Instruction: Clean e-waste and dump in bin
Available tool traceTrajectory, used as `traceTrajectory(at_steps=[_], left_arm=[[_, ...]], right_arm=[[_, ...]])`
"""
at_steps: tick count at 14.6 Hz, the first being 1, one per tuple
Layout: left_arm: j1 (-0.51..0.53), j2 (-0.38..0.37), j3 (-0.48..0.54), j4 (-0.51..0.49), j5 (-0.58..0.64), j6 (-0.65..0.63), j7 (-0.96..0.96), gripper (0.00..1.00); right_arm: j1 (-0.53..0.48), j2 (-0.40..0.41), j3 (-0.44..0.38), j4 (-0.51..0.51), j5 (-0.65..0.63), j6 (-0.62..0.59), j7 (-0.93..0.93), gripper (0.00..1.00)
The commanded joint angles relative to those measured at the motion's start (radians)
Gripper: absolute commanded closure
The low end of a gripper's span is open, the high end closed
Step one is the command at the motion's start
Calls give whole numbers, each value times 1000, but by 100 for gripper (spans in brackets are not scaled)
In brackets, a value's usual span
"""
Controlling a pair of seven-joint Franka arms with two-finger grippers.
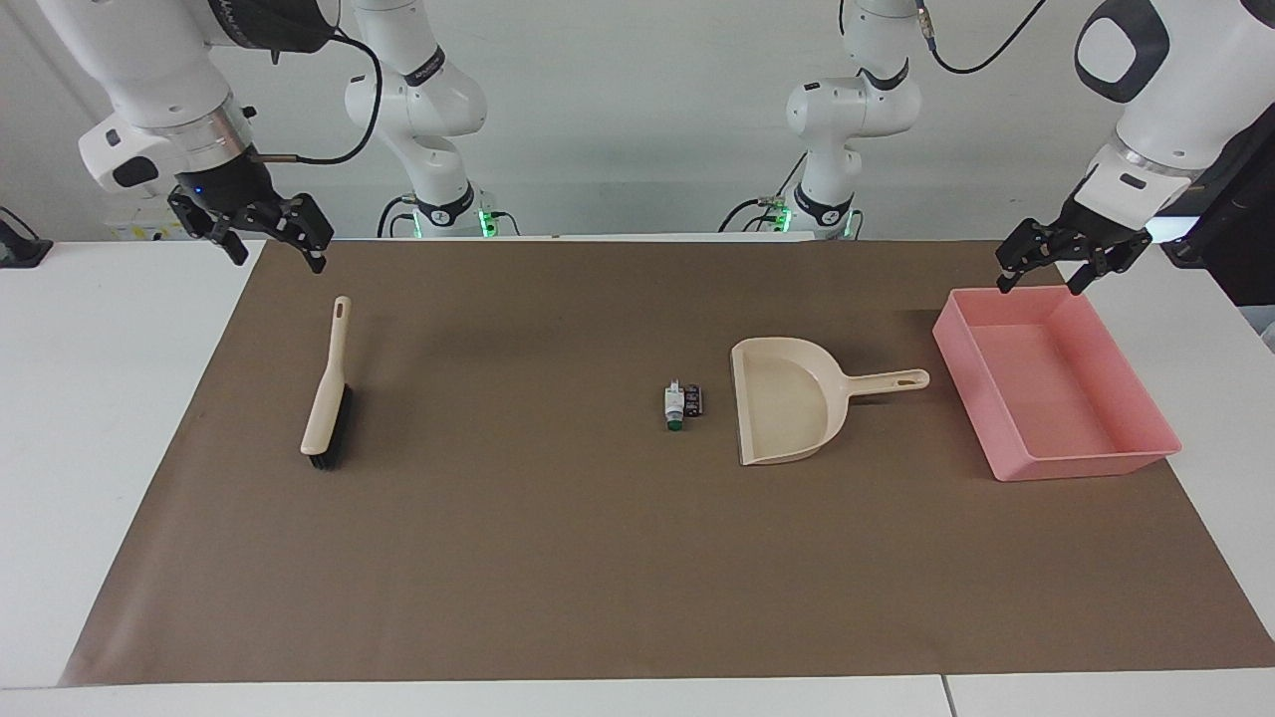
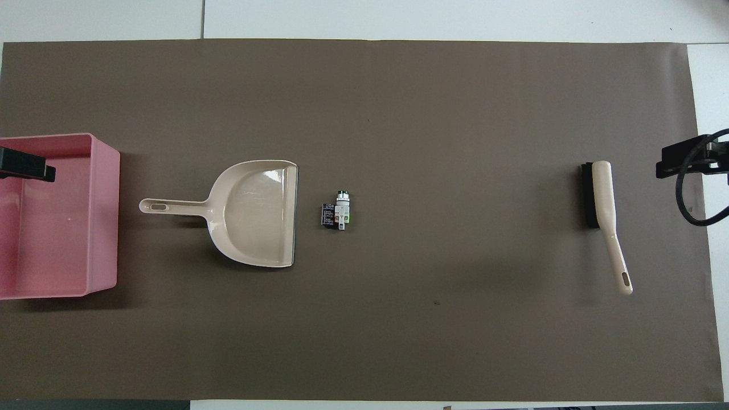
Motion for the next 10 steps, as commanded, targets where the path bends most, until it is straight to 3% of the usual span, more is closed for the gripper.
traceTrajectory(at_steps=[1, 10], left_arm=[[14, -27, -14, -26, 13, -5, -7, 0], [14, -27, -14, -26, 13, -5, -7, 0]], right_arm=[[-8, -24, 6, -25, 1, 2, 10, 0], [-9, -30, 6, -44, 1, 6, 16, 0]])
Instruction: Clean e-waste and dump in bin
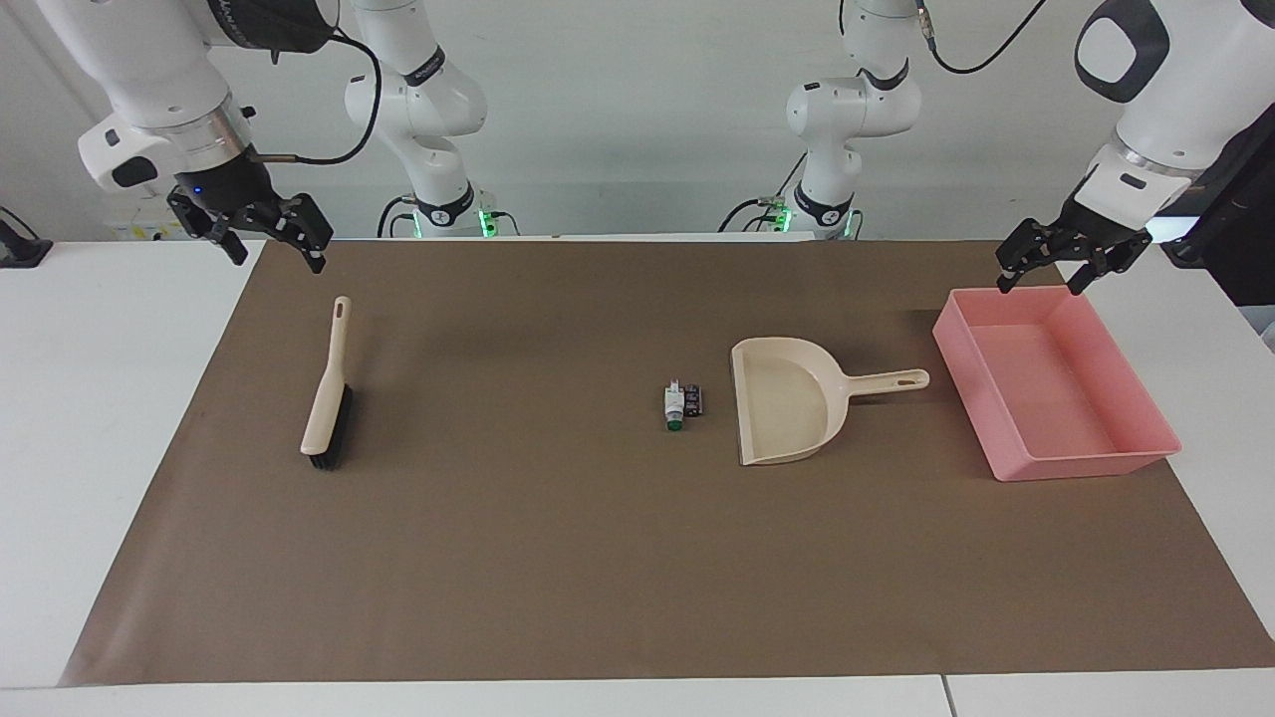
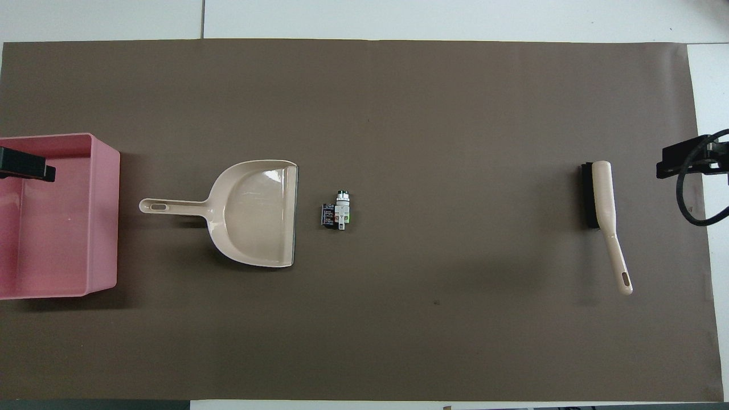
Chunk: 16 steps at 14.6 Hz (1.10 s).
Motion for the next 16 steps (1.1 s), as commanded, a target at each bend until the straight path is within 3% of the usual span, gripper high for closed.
traceTrajectory(at_steps=[1, 5, 9, 12, 16], left_arm=[[14, -27, -14, -26, 13, -5, -7, 0], [14, -27, -14, -26, 13, -5, -7, 0], [14, -27, -14, -26, 13, -5, -7, 0], [14, -27, -14, -26, 13, -4, -11, 0], [3, -27, -15, -28, 13, 8, -8, 0]], right_arm=[[-8, -38, 6, -58, 1, 10, 16, 0], [-34, -87, 0, -178, 1, 87, -1, 0], [-78, -234, -6, -564, 2, 370, -58, 0], [-113, -192, -6, -652, 2, 442, -125, 0], [-172, -139, -6, -805, 2, 672, -206, 0]])
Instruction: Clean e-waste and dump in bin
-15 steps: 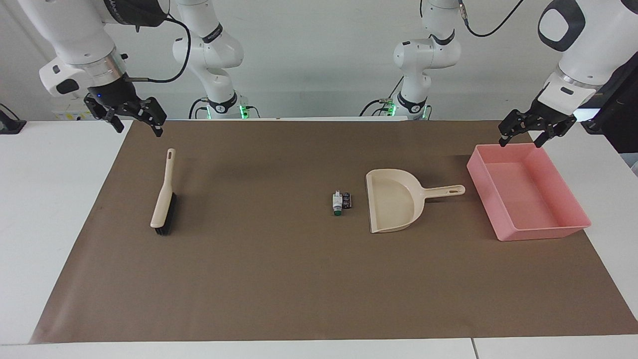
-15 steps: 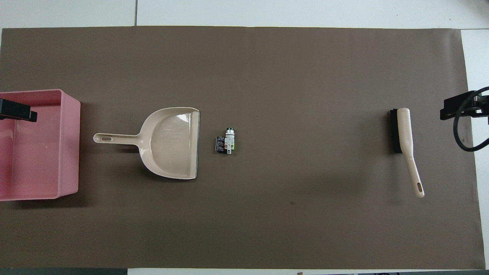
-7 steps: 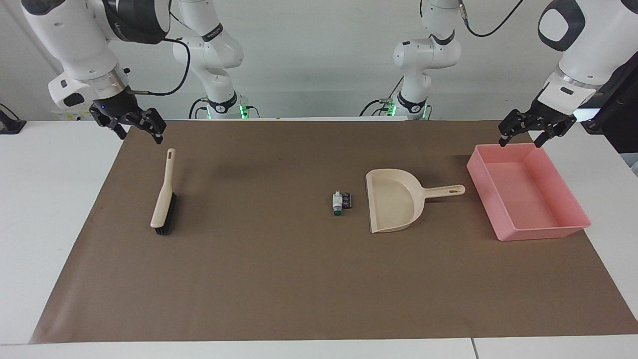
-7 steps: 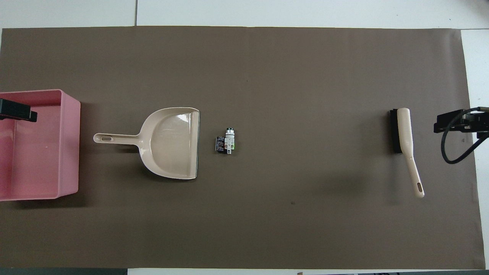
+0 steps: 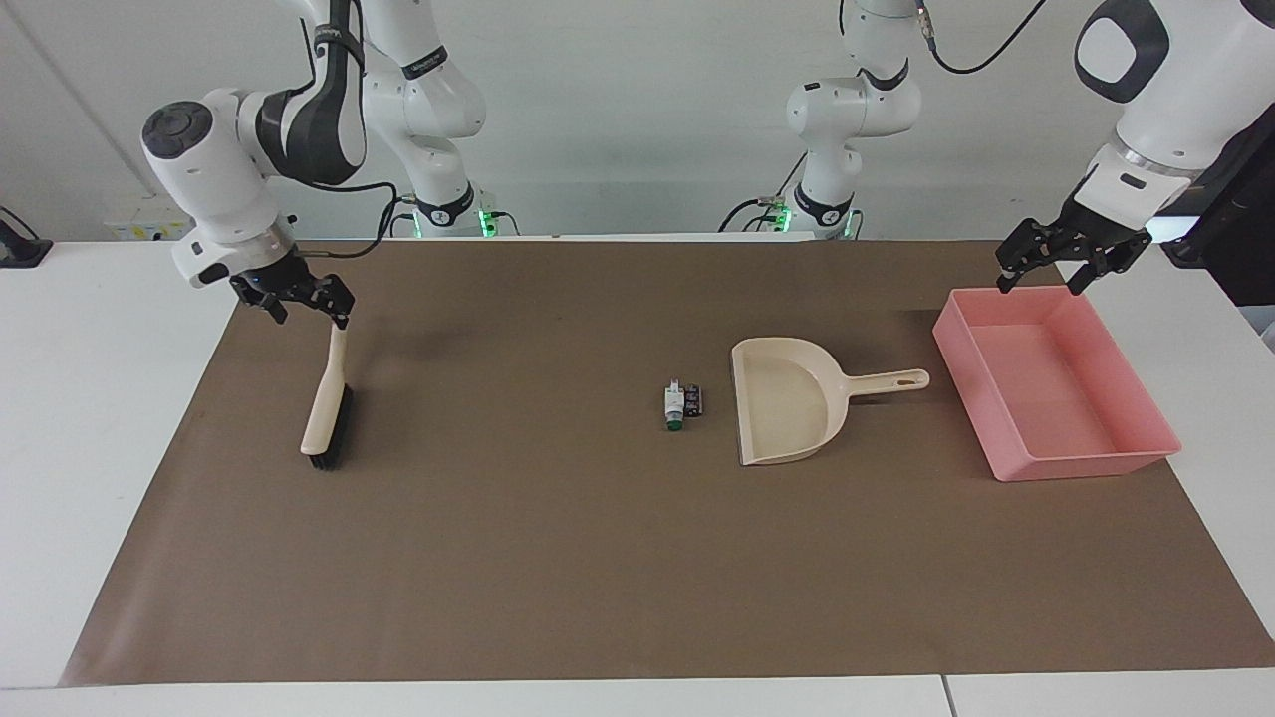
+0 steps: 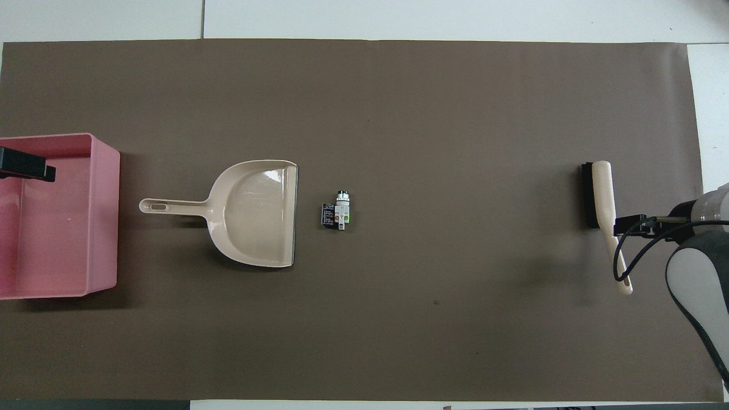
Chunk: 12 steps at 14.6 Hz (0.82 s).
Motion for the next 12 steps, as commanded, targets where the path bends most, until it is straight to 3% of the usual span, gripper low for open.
traceTrajectory(at_steps=[1, 3, 8, 10, 12], left_arm=[[2, -23, -12, -25, 13, 30, 3, 0], [3, -24, -14, -31, 13, 66, 45, 1], [-33, -50, -17, -98, 13, 96, 598, 1], [-50, -88, -17, -176, 13, 120, 831, 1], [-60, -110, -20, -253, 14, 174, 1061, 1]], right_arm=[[-47, 6, 6, -116, 2, 134, -54, 0], [-47, 6, 6, -154, 2, 156, -60, 0], [-49, 9, 6, -188, 2, 176, -84, 0], [-47, 4, 6, -199, 2, 175, -84, 5], [-47, 4, 6, -198, 2, 175, -84, 18]])
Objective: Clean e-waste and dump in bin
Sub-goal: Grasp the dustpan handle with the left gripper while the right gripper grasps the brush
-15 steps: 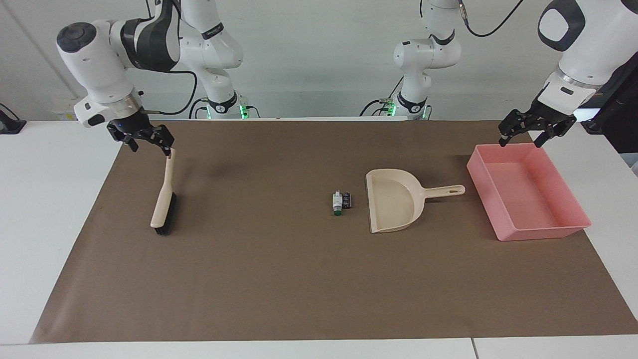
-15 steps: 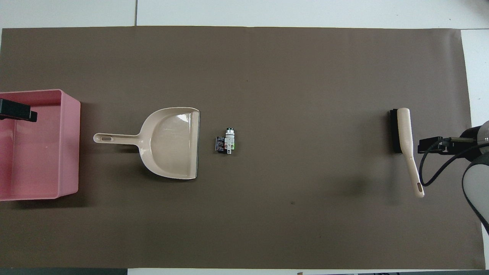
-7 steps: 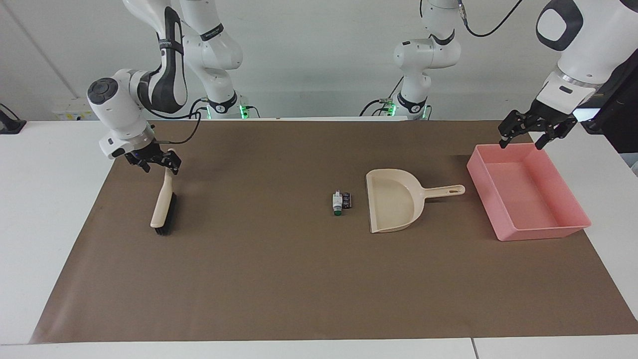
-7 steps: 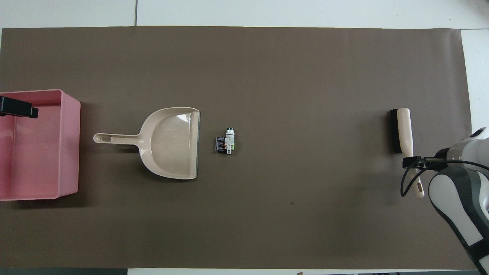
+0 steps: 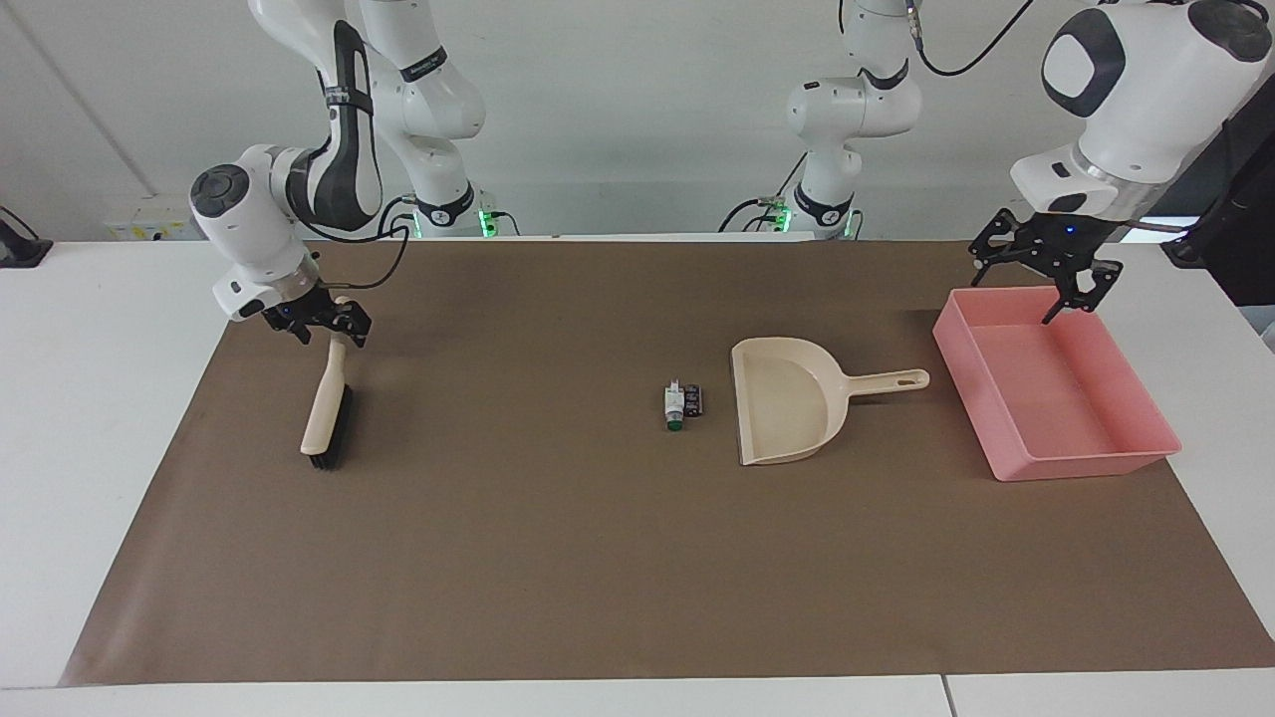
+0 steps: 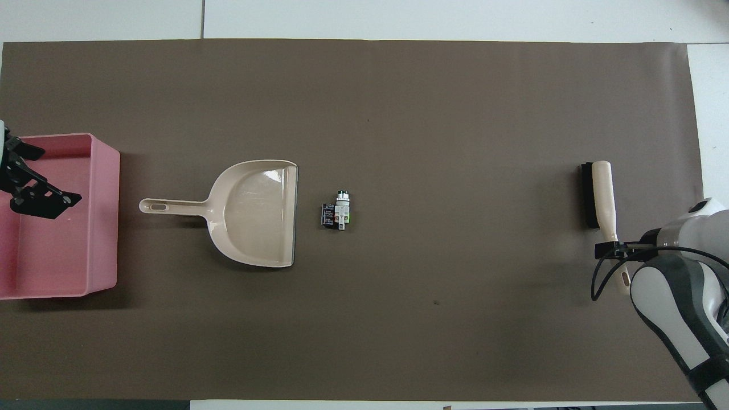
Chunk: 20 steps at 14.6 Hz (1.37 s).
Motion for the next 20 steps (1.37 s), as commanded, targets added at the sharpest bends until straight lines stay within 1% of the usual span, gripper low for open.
traceTrajectory(at_steps=[1, 2, 3, 7, 8, 9, 10, 11, 12, 13, 15, 17, 18, 20], left_arm=[[-46, -66, 5, -150, 14, 112, 272, 1], [-54, -66, 3, -186, 15, 141, 288, 1], [-67, -63, 2, -215, 34, 173, 289, 1], [-170, -46, 2, -373, 145, 336, 231, 1], [-186, -34, 0, -403, 172, 380, 216, 1], [-202, -11, 2, -415, 192, 409, 193, 1], [-210, 15, 2, -418, 221, 434, 164, 1], [-222, 44, 2, -421, 260, 454, 132, 1], [-233, 61, 2, -432, 281, 469, 107, 1], [-235, 65, 2, -446, 293, 494, 101, 1], [-233, 69, 2, -479, 319, 538, 91, 1], [-235, 101, 2, -484, 330, 577, 68, 1], [-235, 101, 2, -486, 330, 577, 61, 2], [-235, 101, 2, -486, 330, 574, 61, 4]], right_arm=[[-10, -24, 6, -21, 2, 13, -25, 23], [-8, -22, 7, -20, 0, 13, -24, 27], [-5, -21, 7, -18, 2, 14, -24, 28], [-1, -19, 7, -18, 7, 14, -21, 31], [-1, -21, 7, -18, 8, 13, -21, 33], [-1, -19, 7, -18, 8, 13, -21, 39], [-1, -19, 7, -17, 8, 13, -22, 47], [-1, -19, 9, -15, 10, 10, -24, 67], [3, -16, 9, -4, 14, 5, -18, 91], [1, -15, 9, 6, 36, -2, -19, 100], [4, -1, 10, 43, 63, -38, -19, 100], [21, -1, 15, 81, 69, -67, -14, 100], [47, -1, 17, 115, 69, -96, -4, 100], [125, 1, 18, 201, 66, -192, 73, 100]])
